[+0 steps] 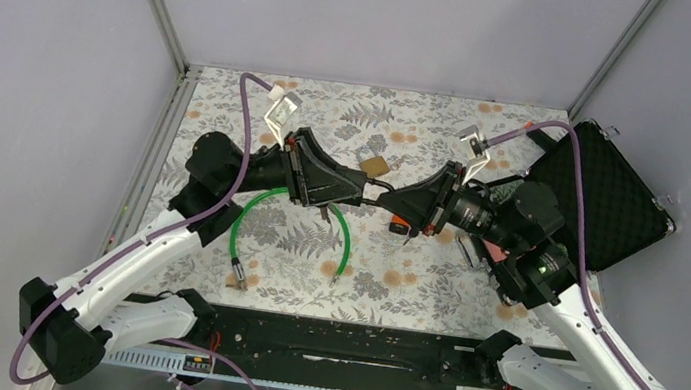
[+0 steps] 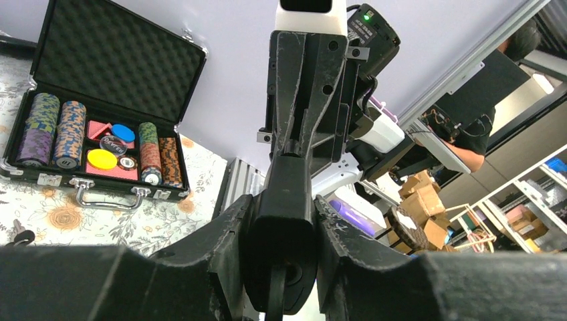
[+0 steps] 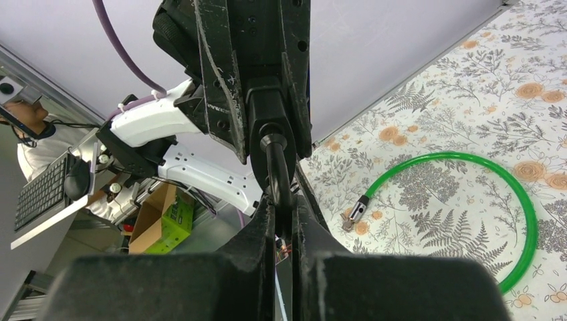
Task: Lock with the key
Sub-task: Lock the lock.
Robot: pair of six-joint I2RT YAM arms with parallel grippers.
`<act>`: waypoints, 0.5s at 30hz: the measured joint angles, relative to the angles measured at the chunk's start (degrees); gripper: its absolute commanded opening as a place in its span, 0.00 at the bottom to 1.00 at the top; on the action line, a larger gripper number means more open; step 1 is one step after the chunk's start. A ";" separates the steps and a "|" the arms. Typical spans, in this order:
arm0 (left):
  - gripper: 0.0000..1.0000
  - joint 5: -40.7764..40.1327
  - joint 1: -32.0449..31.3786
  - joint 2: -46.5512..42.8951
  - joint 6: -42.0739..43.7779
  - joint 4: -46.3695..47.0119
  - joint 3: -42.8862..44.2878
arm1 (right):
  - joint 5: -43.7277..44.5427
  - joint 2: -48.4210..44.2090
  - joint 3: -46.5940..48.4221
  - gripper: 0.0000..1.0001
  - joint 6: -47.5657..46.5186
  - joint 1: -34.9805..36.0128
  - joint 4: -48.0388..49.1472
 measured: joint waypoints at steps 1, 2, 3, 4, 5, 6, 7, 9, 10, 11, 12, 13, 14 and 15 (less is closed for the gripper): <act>0.00 -0.04 0.00 0.31 -0.52 0.79 -0.35 | 0.00 0.37 0.00 0.00 0.00 0.00 0.20; 0.00 -0.20 0.00 0.52 -0.96 1.36 -0.76 | 0.11 0.66 0.00 0.00 0.00 0.00 0.24; 0.00 -0.44 0.11 0.74 -1.46 1.86 -1.20 | 0.44 0.94 0.00 0.00 -0.04 -0.04 0.13; 0.00 -0.66 0.17 0.94 -1.75 2.34 -1.51 | 0.70 1.18 0.00 0.00 -0.07 -0.15 -0.02; 0.00 -0.96 0.20 1.07 -1.97 2.78 -1.84 | 1.03 1.38 0.00 0.00 -0.09 -0.24 -0.17; 0.00 -1.14 0.20 1.29 -2.16 3.08 -2.08 | 1.27 1.60 0.02 0.00 -0.11 -0.26 -0.33; 0.00 -1.29 0.20 1.38 -2.23 3.37 -2.23 | 1.42 1.79 0.13 0.00 -0.09 -0.26 -0.48; 0.00 -2.05 0.20 1.51 -2.32 4.07 -2.60 | 1.95 2.36 0.76 0.00 -0.09 -0.26 -0.87; 0.00 -2.47 0.20 1.51 -2.29 4.33 -2.71 | 2.05 2.69 1.09 0.00 -0.07 -0.26 -0.94; 0.00 -2.80 0.20 1.62 -2.27 4.37 -2.71 | 2.12 3.08 1.53 0.00 -0.09 -0.26 -1.03; 0.00 -3.30 0.20 1.81 -2.21 4.59 -2.71 | 2.21 3.45 1.95 0.00 -0.09 -0.15 -1.03; 0.00 -3.74 0.20 1.81 -2.12 4.98 -2.71 | 2.38 4.00 2.60 0.00 -0.13 -0.02 -1.09; 0.00 -4.09 0.20 1.84 -2.03 5.57 -2.71 | 2.54 4.52 3.21 0.00 -0.22 0.20 -1.05; 0.00 -4.39 0.20 1.99 -1.95 6.14 -2.71 | 2.80 5.05 3.82 0.00 -0.39 0.52 -1.09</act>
